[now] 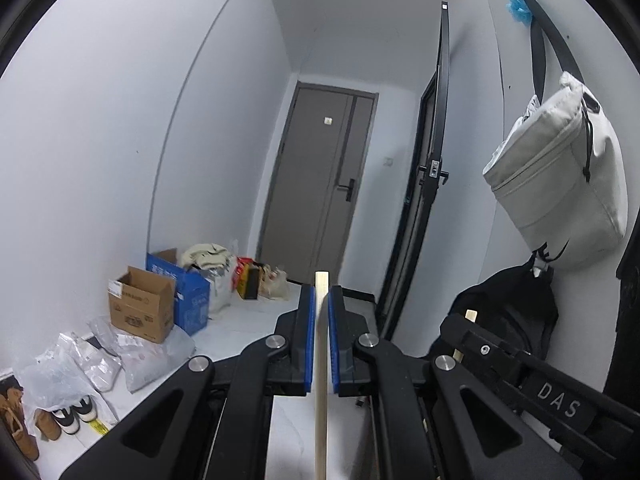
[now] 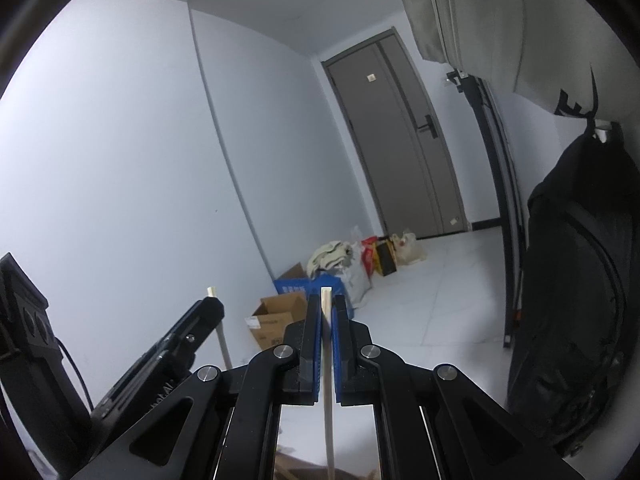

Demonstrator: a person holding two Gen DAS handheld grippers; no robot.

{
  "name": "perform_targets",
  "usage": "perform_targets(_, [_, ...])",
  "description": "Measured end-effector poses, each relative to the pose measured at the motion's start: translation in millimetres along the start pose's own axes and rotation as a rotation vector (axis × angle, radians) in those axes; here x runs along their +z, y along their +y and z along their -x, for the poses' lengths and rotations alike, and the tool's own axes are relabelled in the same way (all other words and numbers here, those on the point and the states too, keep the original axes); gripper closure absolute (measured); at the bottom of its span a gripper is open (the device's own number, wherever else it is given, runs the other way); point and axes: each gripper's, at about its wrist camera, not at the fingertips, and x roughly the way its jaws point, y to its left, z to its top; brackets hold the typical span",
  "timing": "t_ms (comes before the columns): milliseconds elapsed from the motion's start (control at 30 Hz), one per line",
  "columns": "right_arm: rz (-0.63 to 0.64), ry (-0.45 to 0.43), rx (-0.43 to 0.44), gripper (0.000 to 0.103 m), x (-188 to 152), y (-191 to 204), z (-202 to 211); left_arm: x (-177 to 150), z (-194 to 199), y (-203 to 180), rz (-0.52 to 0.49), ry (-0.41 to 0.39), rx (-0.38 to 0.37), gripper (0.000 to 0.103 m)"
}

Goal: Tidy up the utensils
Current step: 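Lift the left gripper's chopstick and carry both chopsticks above the white holder, then open both grippers to drop the chopsticks into the white holder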

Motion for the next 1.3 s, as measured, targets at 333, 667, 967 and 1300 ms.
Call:
perform_targets(333, [0.001, 0.039, 0.011, 0.099, -14, -11, -1, -13, 13, -18, -0.088, -0.014, -0.012, 0.101])
perform_targets(667, [0.027, 0.098, 0.056, 0.099, -26, -15, 14, -19, 20, -15, -0.134, 0.059, -0.07, 0.101])
perform_targets(967, [0.031, 0.182, 0.093, 0.099, -35, -19, 14, -21, 27, -8, -0.148, 0.182, -0.165, 0.101])
perform_targets(1300, [-0.033, 0.222, 0.101, 0.091, -35, -23, 32, -14, 41, -5, -0.097, 0.329, -0.251, 0.06])
